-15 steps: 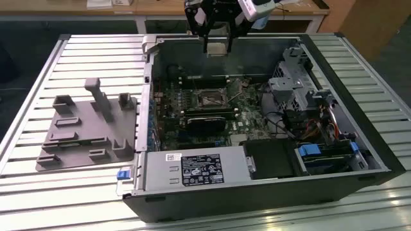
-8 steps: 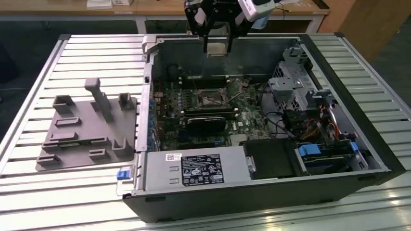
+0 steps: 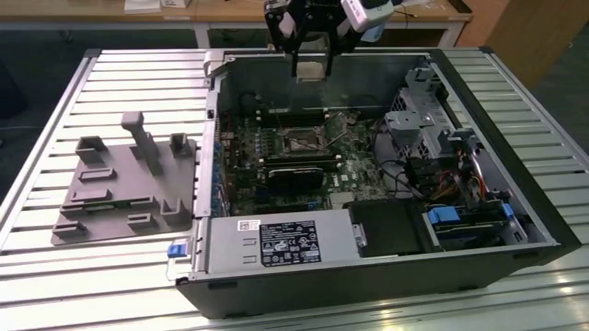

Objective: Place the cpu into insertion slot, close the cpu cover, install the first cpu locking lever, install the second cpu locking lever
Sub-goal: 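Place the cpu into insertion slot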

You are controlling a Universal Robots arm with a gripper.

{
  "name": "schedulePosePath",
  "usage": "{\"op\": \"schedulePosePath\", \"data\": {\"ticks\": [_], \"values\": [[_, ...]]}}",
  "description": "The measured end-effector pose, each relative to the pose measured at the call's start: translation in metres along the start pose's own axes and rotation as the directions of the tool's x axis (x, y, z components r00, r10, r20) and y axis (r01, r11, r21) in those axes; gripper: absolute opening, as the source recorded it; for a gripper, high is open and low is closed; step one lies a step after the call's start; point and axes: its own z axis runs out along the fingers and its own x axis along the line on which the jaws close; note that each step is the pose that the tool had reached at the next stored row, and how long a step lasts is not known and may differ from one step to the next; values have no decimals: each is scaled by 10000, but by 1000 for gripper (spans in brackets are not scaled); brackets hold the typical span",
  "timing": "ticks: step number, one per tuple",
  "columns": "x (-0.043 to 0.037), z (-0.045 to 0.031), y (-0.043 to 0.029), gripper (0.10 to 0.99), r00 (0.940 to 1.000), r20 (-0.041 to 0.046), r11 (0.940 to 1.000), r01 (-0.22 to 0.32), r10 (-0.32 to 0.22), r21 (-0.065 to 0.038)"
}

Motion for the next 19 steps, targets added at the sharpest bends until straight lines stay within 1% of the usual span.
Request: {"op": "schedulePosePath", "data": {"ticks": [9,19], "values": [[-3,152,-14,537,10000,30,10000,3,-3,0],[-14,333,-26,537,10000,34,10000,2,-2,-1]]}}
